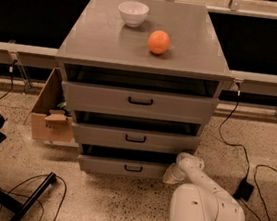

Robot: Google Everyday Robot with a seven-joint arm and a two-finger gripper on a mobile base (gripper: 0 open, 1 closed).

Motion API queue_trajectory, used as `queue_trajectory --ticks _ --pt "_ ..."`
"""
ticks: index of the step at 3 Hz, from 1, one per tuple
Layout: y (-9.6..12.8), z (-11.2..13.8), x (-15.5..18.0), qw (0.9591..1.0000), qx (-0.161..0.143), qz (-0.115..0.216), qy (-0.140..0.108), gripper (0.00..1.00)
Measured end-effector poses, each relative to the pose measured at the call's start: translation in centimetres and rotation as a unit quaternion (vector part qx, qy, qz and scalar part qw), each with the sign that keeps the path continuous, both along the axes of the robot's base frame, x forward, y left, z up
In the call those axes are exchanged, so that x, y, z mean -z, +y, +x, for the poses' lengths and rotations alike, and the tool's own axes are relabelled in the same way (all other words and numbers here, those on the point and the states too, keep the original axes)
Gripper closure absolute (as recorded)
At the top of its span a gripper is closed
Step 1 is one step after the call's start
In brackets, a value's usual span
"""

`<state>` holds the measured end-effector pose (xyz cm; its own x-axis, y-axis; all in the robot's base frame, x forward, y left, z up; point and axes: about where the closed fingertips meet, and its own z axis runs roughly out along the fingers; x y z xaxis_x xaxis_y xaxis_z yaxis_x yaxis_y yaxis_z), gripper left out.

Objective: Close bottom drawer

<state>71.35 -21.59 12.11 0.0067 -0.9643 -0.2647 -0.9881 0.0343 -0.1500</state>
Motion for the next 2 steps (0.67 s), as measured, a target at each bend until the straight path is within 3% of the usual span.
queue_trajectory --ticks 2 --pt "0.0 0.0 0.01 1.0 0.0 0.0 0.0 0.12"
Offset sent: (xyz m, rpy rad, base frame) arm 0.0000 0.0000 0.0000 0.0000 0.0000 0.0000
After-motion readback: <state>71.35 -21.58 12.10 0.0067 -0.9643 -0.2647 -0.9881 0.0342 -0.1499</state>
